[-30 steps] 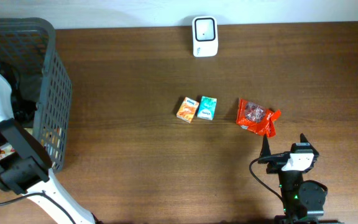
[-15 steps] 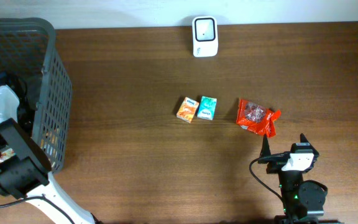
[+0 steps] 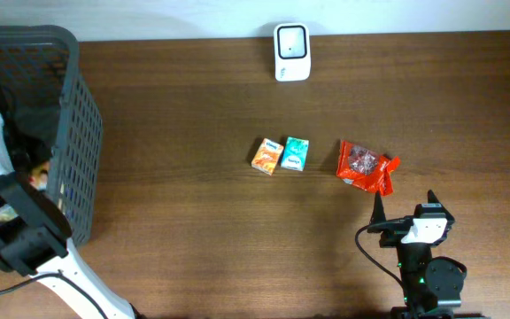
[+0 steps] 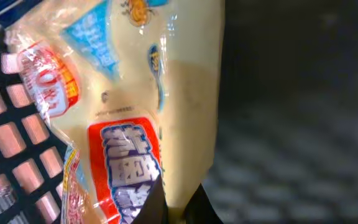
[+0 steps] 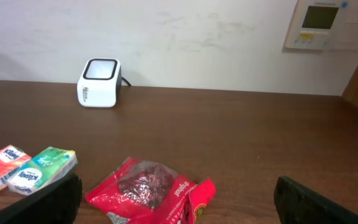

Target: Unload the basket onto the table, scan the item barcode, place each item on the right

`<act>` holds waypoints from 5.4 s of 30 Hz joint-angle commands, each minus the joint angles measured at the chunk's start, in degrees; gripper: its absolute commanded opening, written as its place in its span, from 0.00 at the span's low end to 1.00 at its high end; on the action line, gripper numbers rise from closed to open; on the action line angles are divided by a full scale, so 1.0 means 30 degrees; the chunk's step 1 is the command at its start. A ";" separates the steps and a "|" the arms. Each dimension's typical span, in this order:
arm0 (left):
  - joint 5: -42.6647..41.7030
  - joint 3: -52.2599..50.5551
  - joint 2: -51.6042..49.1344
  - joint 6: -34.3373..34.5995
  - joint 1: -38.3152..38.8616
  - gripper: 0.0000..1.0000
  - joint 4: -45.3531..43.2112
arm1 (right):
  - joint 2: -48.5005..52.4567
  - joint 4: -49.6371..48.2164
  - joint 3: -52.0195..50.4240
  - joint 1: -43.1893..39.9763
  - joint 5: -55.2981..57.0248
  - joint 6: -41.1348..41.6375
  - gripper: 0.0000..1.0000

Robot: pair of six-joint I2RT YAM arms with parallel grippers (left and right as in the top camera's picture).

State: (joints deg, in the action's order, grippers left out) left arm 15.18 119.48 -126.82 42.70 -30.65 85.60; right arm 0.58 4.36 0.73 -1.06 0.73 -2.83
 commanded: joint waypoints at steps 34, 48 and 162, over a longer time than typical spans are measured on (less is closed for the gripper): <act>-0.3308 -0.3643 0.3490 -0.6819 2.0604 0.07 -0.3694 | -0.0109 0.0109 -0.0138 0.0102 0.0029 0.0022 0.98; -0.3198 -0.4051 0.3504 -0.6688 2.0954 0.99 -0.5071 | -0.0109 0.0109 -0.0138 0.0102 0.0029 0.0022 0.98; -0.2280 0.4189 0.0510 -0.5122 1.8491 0.00 -0.8167 | -0.0022 0.0102 -0.0138 0.0102 0.0029 0.0022 0.99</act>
State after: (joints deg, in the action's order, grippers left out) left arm 9.72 130.74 -125.27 20.47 22.26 65.56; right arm 0.69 4.34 0.73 -1.06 0.73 -2.81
